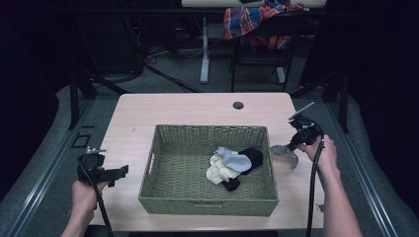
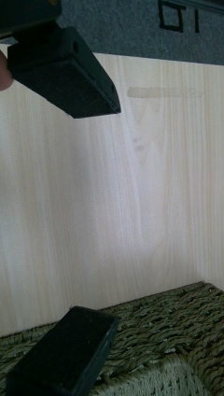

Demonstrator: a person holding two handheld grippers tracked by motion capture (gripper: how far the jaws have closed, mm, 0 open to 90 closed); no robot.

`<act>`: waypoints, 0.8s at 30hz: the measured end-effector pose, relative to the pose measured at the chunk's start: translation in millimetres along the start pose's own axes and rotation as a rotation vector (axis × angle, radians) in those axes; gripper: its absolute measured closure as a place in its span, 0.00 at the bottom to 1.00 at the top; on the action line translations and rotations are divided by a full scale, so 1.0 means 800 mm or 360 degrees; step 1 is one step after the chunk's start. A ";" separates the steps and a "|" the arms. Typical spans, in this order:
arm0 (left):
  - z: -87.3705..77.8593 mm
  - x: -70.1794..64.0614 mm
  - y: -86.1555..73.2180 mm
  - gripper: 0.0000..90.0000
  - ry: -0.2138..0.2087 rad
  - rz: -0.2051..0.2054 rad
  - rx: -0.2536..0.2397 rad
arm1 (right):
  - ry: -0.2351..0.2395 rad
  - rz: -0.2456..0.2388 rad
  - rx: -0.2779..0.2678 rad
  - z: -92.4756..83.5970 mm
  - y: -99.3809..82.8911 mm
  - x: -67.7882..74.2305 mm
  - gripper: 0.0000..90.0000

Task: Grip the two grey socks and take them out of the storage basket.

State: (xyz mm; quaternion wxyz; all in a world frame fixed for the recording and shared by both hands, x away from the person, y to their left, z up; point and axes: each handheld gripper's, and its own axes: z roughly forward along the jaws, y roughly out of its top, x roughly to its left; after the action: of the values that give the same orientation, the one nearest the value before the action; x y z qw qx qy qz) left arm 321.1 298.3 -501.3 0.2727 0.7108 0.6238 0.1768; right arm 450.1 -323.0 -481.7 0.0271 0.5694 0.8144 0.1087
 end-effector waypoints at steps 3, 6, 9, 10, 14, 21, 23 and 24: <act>0.001 0.000 0.000 0.03 0.0001 0.0005 0.0002 | -0.0010 0.0017 -0.0056 -0.015 -0.001 0.001 0.75; 0.002 0.001 0.000 0.03 0.0003 0.0000 0.0001 | -0.0012 0.0002 -0.0134 -0.036 -0.001 0.004 0.58; 0.001 0.002 0.000 0.03 0.0003 -0.0003 -0.0002 | 0.0027 -0.0058 -0.0220 -0.059 -0.002 0.010 0.46; 0.001 0.002 0.000 0.03 0.0004 -0.0003 -0.0003 | 0.0040 -0.0077 -0.0240 -0.067 -0.002 0.013 0.43; 0.001 0.001 0.000 0.03 0.0000 -0.0003 -0.0003 | 0.0075 -0.0172 -0.0295 -0.089 -0.002 0.029 0.29; 0.001 0.002 0.000 0.03 -0.0001 -0.0002 0.0000 | 0.0070 -0.0342 -0.0386 -0.115 0.003 0.075 0.15; 0.001 0.002 0.000 0.03 -0.0001 -0.0002 -0.0001 | 0.0065 -0.0387 -0.0391 -0.119 0.005 0.086 0.12; 0.002 0.002 0.000 0.03 -0.0001 -0.0002 -0.0001 | 0.0071 -0.0407 -0.0402 -0.121 0.006 0.093 0.11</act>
State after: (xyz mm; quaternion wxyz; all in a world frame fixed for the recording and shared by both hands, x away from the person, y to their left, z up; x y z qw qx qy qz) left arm 322.2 299.4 -502.3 0.2732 0.7104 0.6241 0.1767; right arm 412.0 -266.0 -380.5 0.0939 0.4507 0.8604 0.2185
